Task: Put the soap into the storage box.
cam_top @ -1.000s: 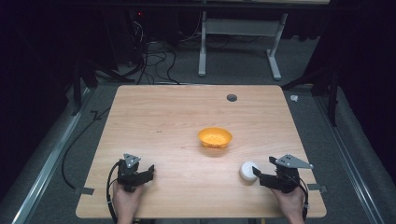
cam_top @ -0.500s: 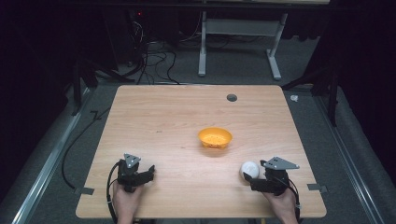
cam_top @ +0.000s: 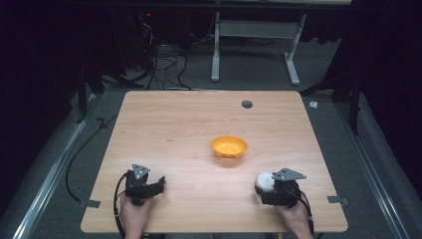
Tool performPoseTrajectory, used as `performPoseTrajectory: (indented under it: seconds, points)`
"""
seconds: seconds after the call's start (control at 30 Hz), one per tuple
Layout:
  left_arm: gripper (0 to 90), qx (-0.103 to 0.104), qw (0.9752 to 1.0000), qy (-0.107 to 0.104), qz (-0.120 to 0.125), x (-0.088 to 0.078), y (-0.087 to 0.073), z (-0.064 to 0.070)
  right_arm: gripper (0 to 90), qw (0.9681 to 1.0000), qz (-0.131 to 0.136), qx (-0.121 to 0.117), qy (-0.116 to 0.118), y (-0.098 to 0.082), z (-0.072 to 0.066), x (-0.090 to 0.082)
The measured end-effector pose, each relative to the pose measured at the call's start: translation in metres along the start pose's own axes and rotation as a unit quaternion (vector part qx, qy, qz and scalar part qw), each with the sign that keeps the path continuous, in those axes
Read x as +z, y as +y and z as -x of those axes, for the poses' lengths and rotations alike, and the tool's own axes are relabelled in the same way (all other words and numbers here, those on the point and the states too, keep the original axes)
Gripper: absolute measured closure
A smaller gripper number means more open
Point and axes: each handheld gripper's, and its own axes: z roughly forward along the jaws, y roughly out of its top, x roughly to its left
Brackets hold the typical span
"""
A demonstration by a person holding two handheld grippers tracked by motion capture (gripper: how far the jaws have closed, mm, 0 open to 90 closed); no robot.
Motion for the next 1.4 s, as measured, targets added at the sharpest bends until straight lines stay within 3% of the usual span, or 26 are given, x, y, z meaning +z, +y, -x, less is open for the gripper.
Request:
performPoseTrajectory:
  seconds: [0.33,0.53,0.9,1.4]
  points:
    - [20.9,0.000,1.0000,-0.001,0.000,0.000,0.000,0.000,22.7,1.0000,-0.008,-0.002,-0.004,-0.004,0.001,0.008]
    - [20.9,0.000,1.0000,-0.001,0.000,0.000,0.000,0.000,23.1,1.0000,0.002,-0.005,-0.004,-0.006,0.002,0.008]
    - [20.8,0.001,1.0000,-0.002,0.000,0.000,0.000,0.000,23.5,1.0000,-0.004,-0.003,0.000,-0.004,0.003,0.007]
    - [20.7,0.000,1.0000,-0.002,0.001,0.000,0.000,0.000,23.6,0.9998,0.016,-0.005,0.010,0.013,0.003,-0.003]
